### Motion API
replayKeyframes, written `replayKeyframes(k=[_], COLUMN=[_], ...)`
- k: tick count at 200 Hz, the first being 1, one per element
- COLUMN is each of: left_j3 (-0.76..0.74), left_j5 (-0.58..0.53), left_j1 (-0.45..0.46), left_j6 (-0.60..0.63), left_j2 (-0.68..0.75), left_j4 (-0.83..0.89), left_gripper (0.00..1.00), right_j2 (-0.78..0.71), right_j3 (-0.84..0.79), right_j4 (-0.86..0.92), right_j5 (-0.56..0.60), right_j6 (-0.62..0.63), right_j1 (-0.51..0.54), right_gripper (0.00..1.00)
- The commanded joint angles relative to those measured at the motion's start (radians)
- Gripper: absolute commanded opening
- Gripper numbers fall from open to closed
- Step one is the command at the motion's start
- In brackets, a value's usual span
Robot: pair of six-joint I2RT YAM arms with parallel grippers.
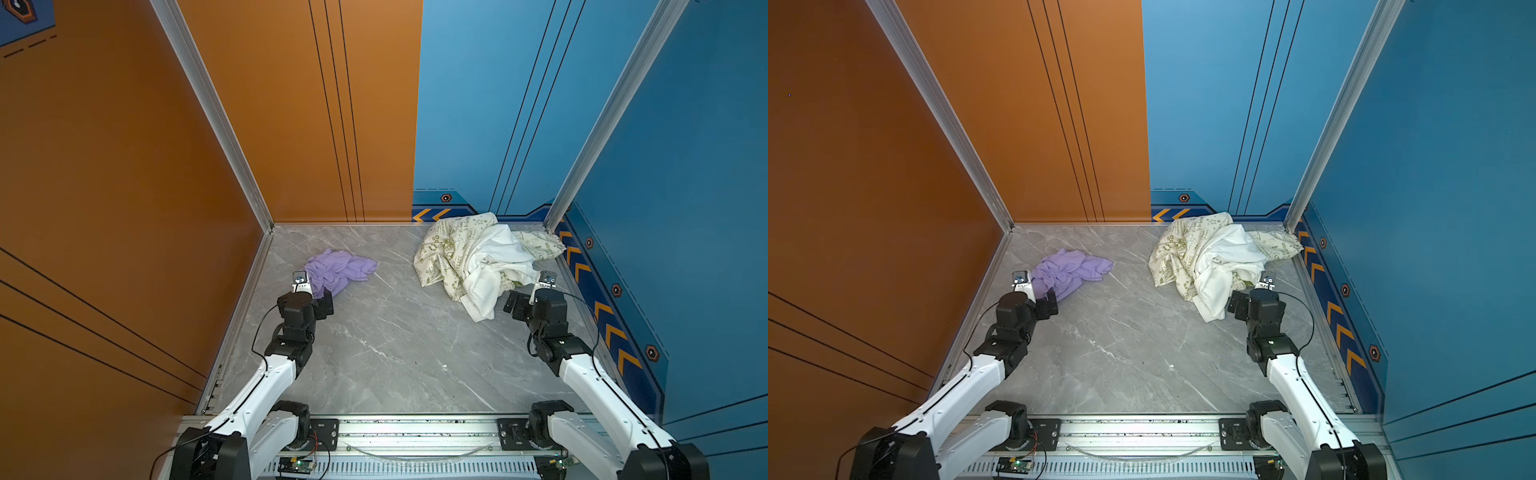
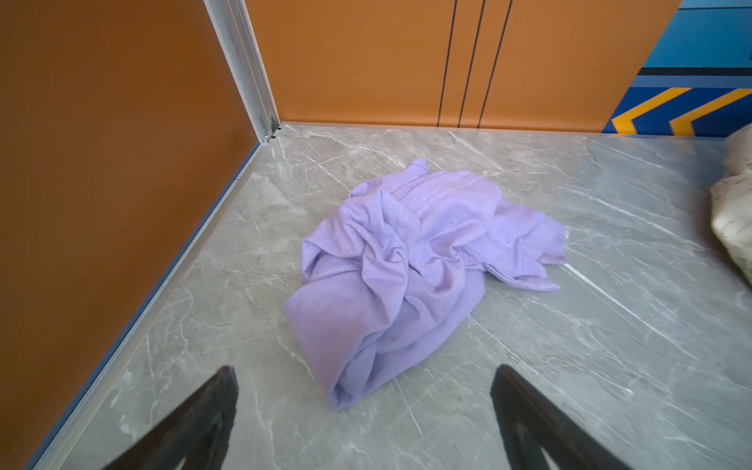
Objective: Pick out a specific cloth from the pile
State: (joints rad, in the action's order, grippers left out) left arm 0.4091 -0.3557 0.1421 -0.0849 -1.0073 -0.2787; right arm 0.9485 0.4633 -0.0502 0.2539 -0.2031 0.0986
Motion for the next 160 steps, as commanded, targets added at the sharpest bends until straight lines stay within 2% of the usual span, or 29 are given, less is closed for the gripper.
replayKeyframes(k=[1, 33, 71, 84, 109, 142, 160], left_j3=[-0.033, -0.085, -0.12, -0.121, -0.12, -0.134, -0.134], left_j5=[-0.088, -0.094, -0.059, -0.051, -0.037, -0.025, -0.018], left_j1=[-0.018, -0.034, -0.045, -0.042, -0.059, -0.057, -0.056], left_j6=[0.049, 0.061, 0.055, 0.077, 0.064, 0.072, 0.086], left_j2=[-0.068, -0.177, -0.33, -0.364, -0.437, -0.535, -0.574], left_j4=[-0.159, -0.372, -0.601, -0.639, -0.707, -0.817, -0.878], left_gripper=[0.98, 0.98, 0.98, 0.98, 0.98, 0.98, 0.98], right_j2=[0.059, 0.177, 0.313, 0.367, 0.441, 0.624, 0.579], right_j3=[-0.044, -0.083, -0.171, -0.187, -0.181, -0.232, -0.203], right_j4=[-0.207, -0.382, -0.722, -0.813, -0.883, -1.171, -1.038], right_j5=[0.054, -0.064, -0.141, -0.157, -0.189, -0.214, -0.195], right_j6=[0.082, 0.127, 0.193, 0.204, 0.195, 0.196, 0.193], right_j1=[-0.014, -0.05, -0.049, -0.05, -0.052, -0.051, -0.053], right_gripper=[1.0, 1.0, 1.0, 1.0, 1.0, 1.0, 1.0])
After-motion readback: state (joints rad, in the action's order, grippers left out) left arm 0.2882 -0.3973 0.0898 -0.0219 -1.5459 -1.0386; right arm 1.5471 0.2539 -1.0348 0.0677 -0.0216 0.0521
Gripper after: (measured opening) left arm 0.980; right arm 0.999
